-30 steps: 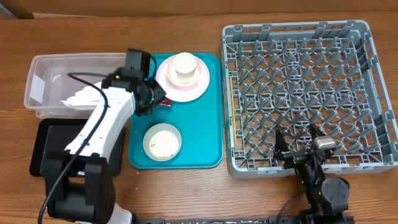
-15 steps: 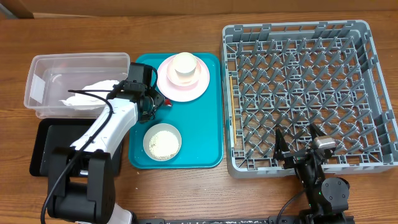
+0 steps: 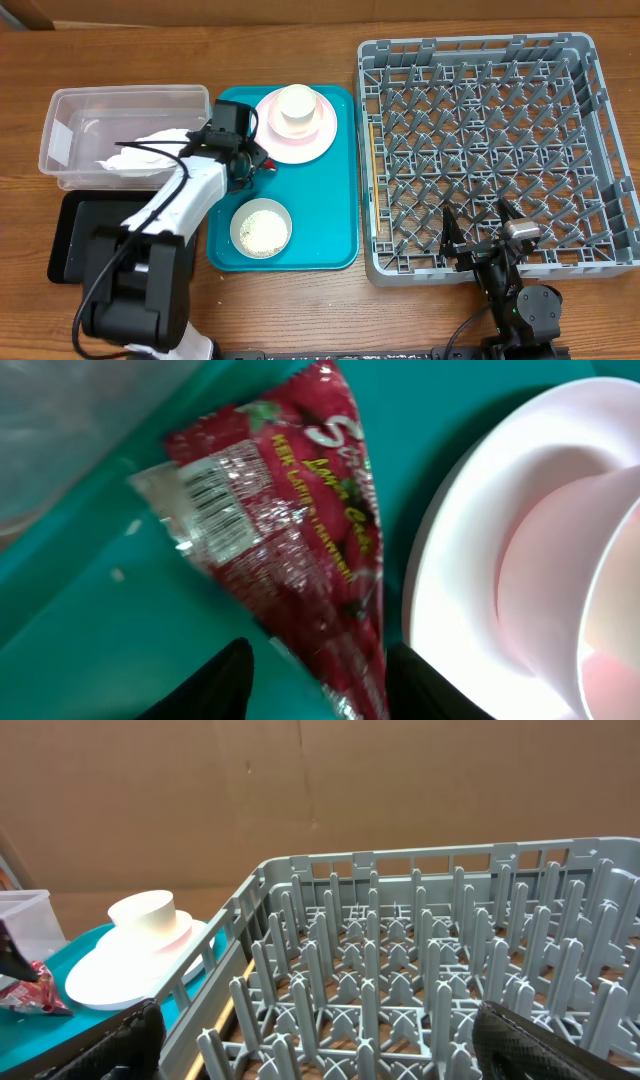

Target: Sort waste into correct bins and load items into the dishwasher

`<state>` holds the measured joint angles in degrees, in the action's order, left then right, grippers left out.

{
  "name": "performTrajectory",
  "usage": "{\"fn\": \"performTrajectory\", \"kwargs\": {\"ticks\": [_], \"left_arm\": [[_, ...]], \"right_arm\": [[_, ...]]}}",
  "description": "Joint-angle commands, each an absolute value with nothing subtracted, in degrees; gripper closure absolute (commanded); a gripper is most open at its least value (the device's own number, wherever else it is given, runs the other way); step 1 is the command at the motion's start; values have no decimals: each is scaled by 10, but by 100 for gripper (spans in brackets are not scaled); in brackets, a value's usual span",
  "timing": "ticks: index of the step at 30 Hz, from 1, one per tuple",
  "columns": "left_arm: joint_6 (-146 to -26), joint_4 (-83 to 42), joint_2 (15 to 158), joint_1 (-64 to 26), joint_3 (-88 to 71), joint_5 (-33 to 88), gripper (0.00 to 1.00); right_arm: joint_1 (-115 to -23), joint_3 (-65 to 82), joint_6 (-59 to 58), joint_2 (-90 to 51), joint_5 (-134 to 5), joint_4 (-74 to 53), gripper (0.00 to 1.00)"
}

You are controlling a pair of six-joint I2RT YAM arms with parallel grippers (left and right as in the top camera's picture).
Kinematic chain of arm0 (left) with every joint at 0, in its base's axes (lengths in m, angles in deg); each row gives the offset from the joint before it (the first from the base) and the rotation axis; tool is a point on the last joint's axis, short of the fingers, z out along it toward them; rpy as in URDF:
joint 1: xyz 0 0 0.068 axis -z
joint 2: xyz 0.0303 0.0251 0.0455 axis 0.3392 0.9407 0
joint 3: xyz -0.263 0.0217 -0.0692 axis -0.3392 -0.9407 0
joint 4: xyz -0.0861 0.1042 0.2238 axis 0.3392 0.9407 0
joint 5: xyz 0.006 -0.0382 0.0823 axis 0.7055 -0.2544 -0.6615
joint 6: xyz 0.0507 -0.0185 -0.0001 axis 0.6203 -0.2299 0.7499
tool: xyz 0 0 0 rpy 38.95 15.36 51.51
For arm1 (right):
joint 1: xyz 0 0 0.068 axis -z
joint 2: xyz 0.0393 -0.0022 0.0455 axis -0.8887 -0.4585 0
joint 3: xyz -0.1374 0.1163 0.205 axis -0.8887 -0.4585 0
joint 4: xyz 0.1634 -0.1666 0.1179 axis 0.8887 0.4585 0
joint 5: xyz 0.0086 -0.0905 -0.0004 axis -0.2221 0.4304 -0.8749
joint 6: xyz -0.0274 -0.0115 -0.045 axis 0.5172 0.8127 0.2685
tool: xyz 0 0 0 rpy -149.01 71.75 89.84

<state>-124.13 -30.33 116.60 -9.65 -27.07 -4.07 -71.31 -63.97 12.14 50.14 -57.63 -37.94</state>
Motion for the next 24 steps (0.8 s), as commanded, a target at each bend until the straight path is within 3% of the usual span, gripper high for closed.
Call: {"fn": "performTrajectory", "kwargs": {"ticks": [1,8,13,24], "left_arm": [[-1220,-315,1191,-93,-276,-54,57],[-1213,-311,1213,-93,-276,-52,62],[-1213,-307,1214,-93,-276,-52,55],[-1213,-266,1214,-92,-276,-48,60]], "right_arm": [[-709,-646,124,505,-579,-383,0],[-709,-646,124,505,-579,-383,0],[-709,-646,124,505,-579,-383,0],[-709,-646,124,505,-579,-383,0]]}}
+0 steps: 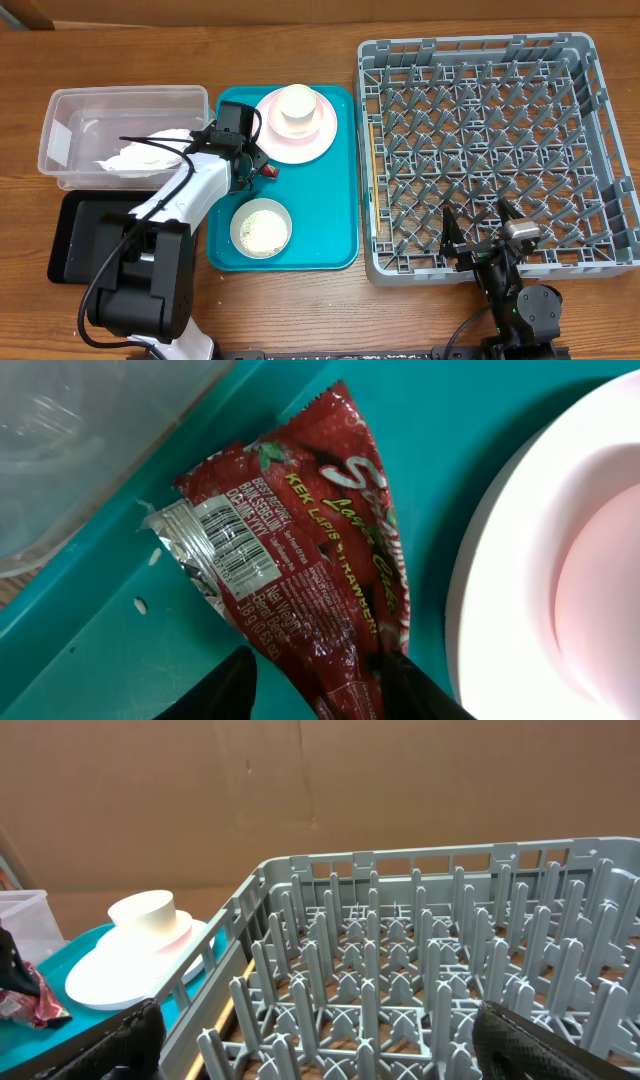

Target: Sort waste into correct bins and load items into the dishwasher

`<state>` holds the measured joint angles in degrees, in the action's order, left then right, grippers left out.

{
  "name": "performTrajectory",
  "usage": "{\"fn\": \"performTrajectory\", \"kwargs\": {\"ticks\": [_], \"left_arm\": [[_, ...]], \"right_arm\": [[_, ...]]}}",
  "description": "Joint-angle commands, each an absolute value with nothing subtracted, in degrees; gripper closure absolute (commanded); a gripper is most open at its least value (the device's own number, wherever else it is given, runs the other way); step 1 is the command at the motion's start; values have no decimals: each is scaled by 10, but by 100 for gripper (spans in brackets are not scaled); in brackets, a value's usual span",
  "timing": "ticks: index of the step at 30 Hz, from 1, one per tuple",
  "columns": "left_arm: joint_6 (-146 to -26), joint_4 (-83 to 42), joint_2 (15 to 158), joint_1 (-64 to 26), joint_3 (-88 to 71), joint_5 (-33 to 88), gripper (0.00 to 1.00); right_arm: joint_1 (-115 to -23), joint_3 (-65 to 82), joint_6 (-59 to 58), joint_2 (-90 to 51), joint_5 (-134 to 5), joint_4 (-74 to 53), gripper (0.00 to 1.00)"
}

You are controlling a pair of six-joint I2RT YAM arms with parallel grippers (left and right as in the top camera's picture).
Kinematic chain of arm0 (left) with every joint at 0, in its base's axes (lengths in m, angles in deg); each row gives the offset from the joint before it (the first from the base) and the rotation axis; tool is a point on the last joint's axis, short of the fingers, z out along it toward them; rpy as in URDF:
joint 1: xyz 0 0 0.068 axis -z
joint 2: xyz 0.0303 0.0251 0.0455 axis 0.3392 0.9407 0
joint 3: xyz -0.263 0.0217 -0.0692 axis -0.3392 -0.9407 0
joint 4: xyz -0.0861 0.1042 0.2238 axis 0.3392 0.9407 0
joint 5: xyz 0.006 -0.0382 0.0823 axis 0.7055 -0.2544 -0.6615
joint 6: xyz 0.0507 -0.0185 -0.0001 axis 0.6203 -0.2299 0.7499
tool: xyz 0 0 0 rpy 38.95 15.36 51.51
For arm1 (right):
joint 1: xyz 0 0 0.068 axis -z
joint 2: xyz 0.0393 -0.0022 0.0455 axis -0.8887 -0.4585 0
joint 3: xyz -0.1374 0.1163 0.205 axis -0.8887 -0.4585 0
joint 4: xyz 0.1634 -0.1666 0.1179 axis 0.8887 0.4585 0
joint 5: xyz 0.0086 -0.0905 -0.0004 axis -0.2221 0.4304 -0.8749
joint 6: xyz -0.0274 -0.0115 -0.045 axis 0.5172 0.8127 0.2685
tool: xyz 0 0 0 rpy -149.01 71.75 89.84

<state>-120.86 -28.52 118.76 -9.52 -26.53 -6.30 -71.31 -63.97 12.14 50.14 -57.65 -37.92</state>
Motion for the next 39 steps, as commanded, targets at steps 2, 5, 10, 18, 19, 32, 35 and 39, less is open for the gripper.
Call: {"fn": "performTrajectory", "kwargs": {"ticks": [2,5,10,18,19,32,35,39], "left_arm": [[-1213,-259,1214,-92,-276,-48,62],[-1213,-255,1214,-92,-276,-48,60],[-1212,-270,1214,-93,-276,-47,56],[-1153,-266,1213,-93,-245,31,56],[-1153,-264,1214,-93,-245,47,57],[-1142,-243,1226,-78,-247,41,63],[-1142,-245,1240,-59,-247,11,57],[-1131,-252,1246,-46,-247,1,66]], "right_arm": [[-709,-646,124,505,-579,-383,0],[-709,-646,124,505,-579,-383,0],[-709,-646,124,505,-579,-383,0],[-709,-646,124,505,-579,-383,0],[-709,-646,124,505,-579,-383,0],[-709,-646,124,505,-579,-383,0],[-709,-646,124,505,-579,-383,0],[-709,-646,124,505,-579,-383,0]]}}
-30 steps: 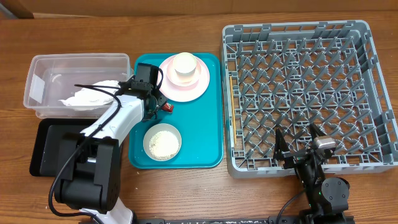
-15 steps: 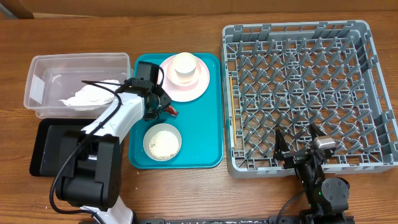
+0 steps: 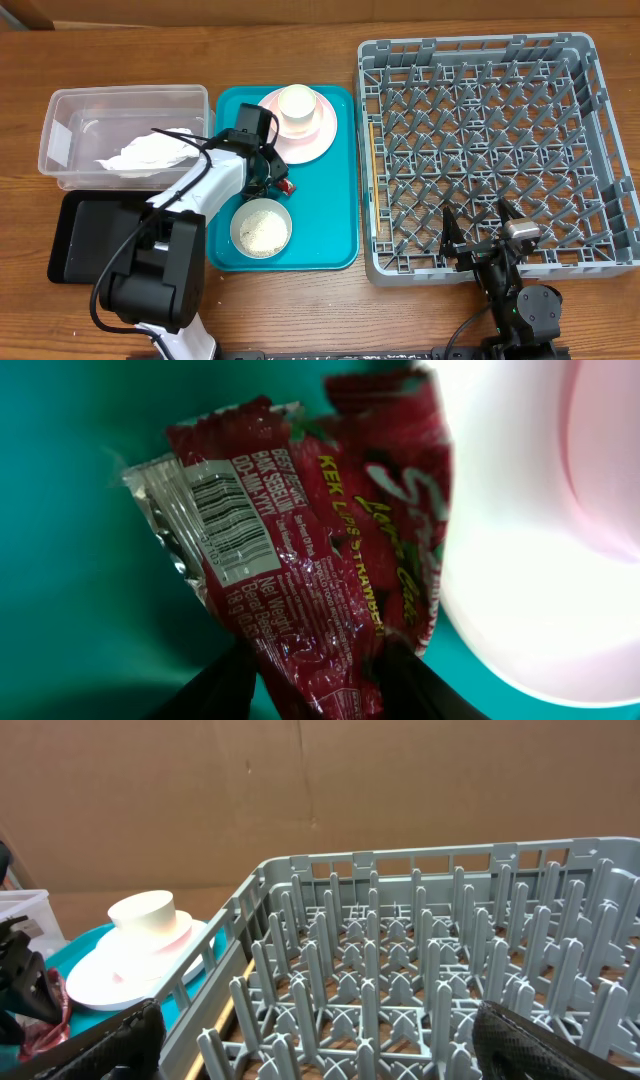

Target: Sort waste into correct bins and load items into the dishwasher

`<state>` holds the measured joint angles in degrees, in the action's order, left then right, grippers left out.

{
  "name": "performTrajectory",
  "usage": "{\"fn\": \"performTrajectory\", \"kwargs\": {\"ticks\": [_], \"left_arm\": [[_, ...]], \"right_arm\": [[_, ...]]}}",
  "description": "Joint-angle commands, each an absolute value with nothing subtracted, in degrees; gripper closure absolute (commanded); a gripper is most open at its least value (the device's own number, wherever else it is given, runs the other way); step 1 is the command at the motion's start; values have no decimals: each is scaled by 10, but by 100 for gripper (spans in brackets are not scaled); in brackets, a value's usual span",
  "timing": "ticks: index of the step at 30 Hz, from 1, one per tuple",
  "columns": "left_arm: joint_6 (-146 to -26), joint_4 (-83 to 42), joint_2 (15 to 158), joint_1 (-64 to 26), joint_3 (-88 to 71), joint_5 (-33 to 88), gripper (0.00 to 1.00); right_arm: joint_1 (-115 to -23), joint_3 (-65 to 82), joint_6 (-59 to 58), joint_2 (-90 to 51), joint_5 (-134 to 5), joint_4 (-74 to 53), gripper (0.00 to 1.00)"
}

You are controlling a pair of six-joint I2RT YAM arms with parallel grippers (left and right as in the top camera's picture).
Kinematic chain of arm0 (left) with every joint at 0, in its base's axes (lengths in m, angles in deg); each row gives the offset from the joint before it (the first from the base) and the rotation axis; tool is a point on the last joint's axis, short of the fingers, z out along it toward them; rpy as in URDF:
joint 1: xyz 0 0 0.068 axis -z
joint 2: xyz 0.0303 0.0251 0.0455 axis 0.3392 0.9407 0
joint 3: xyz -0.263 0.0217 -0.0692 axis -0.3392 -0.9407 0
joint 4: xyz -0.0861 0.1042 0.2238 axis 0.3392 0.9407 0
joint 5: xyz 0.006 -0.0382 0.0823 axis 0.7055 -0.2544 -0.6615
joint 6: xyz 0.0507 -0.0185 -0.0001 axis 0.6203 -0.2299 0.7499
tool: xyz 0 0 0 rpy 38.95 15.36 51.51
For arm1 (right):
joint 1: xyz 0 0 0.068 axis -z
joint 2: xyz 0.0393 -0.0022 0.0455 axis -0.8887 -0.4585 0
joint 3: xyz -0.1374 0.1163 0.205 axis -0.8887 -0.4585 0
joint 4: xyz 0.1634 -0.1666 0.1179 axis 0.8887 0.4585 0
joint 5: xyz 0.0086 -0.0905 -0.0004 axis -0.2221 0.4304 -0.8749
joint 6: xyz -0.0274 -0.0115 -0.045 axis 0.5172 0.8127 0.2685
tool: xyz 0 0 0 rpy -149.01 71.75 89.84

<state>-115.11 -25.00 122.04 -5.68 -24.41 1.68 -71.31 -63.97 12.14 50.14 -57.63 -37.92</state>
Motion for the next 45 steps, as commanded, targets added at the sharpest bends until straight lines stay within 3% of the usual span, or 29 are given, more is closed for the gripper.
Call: {"fn": "performTrajectory", "kwargs": {"ticks": [1,3,4,13,20,27,35,36,37,38,39,42,45], "left_arm": [[-1131,-253,1246,-46,-247,1,69],[-1130,-252,1246,-46,-247,2,81],[-1120,-252,1246,-48,-246,8,96],[-1092,-154,1181,-58,-159,22,96],[-1075,-68,1101,-84,-77,-68,96],[-1075,-24,1094,-223,-71,-110,96],[-1075,-52,1166,-302,-71,-109,95],[-1075,-58,1175,-306,-71,-109,93],[-1065,-69,1189,-311,-71,-108,78],[-1056,-75,1195,-315,-71,-108,51],[-1051,-77,1195,-316,-71,-108,45],[-1014,-77,1190,-317,-60,-74,37],[-989,-60,1174,-317,-39,-6,36]], "right_arm": [[-709,-646,124,505,-579,-383,0],[-709,-646,124,505,-579,-383,0],[-709,-646,124,505,-579,-383,0],[-709,-646,124,505,-579,-383,0],[-709,-646,124,505,-579,-383,0],[-709,-646,124,505,-579,-383,0],[-709,-646,123,505,-579,-383,0],[-709,-646,124,505,-579,-383,0],[-709,-646,124,505,-579,-383,0],[-709,-646,124,505,-579,-383,0],[-709,-646,124,505,-579,-383,0],[-709,-646,124,505,-579,-383,0],[-709,-646,124,505,-579,-383,0]]}}
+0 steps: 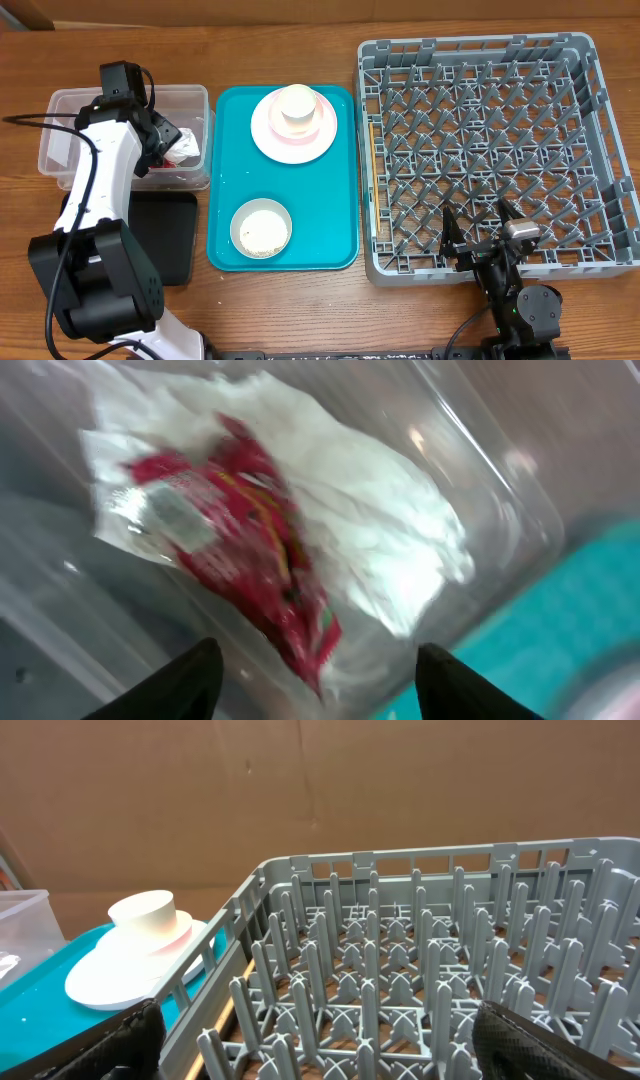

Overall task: Sort waste into correct bins and load items into the dishwasher
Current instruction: 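Drop the red wrapper into the clear bin with the left gripper, then grasp the rim of the rice bowl with the left gripper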

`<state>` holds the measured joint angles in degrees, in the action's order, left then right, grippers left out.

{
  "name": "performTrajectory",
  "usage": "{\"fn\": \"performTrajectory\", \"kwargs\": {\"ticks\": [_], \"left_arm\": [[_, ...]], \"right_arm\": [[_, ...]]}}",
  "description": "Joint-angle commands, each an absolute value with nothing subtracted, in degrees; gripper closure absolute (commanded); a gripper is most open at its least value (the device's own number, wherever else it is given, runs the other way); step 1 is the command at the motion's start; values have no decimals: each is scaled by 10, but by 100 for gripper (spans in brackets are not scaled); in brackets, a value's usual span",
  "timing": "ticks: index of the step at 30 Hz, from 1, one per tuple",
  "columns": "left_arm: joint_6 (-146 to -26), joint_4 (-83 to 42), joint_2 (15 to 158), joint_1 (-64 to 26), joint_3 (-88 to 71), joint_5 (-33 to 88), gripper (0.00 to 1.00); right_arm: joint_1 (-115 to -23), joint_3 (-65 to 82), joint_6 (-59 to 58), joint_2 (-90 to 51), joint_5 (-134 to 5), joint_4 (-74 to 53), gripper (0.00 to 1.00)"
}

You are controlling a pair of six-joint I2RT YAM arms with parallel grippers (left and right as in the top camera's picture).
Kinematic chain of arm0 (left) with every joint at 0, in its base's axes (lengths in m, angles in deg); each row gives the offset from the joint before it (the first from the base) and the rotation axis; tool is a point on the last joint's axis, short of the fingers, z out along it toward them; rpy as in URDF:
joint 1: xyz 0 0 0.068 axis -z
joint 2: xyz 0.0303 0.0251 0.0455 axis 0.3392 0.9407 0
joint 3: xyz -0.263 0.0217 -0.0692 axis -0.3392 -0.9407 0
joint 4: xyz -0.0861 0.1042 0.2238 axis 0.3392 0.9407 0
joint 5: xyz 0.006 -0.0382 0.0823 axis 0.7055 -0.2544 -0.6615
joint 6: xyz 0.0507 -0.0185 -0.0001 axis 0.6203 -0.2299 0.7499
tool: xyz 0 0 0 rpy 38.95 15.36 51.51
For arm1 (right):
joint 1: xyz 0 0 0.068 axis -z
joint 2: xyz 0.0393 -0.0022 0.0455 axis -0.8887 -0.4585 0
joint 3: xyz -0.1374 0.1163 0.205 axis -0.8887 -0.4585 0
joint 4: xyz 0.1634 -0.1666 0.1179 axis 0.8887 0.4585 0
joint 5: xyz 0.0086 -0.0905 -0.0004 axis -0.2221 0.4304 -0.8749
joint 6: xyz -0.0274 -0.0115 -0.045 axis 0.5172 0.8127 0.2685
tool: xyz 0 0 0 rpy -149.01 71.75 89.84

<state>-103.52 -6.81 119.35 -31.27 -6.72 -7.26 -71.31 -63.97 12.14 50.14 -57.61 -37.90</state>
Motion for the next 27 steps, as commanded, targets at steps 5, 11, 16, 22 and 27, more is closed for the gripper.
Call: {"fn": "performTrajectory", "kwargs": {"ticks": [5,11,16,22,27], "left_arm": [[-948,12,1103,-306,12,131,39],[-880,144,1026,-254,13,192,38],[-842,265,1022,-147,-15,155,42],[-870,218,1022,-21,-106,111,47],[-918,145,1022,54,-202,78,50]], "right_arm": [[-709,-646,124,505,-579,-383,0],[-709,-646,123,505,-579,-383,0],[-709,-646,124,505,-579,-383,0],[-709,-646,124,505,-579,-383,0],[-709,-646,124,505,-579,-383,0]]}}
